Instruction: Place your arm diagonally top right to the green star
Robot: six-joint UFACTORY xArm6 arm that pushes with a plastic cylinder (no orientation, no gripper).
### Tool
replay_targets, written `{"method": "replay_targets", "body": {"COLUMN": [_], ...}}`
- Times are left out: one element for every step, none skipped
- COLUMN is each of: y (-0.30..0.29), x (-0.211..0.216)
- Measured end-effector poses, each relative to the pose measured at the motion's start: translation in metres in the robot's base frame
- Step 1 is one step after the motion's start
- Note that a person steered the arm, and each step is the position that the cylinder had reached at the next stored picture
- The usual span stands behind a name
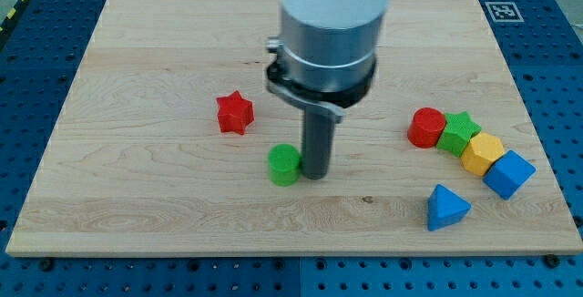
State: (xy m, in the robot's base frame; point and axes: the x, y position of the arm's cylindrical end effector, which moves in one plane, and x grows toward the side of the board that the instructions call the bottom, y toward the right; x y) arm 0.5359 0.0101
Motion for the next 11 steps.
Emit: {"method": "replay_targets", "body": {"y": [-0.036,-0.028,-0.007,0.004,0.012,0.029,0.058,0.105,0.157,0.218,0.23], "x": [0.0,-0.001,-0.014,-0.036,-0.066,-0.093,-0.099,-0.099,-0.1,-0.088,-0.054]}}
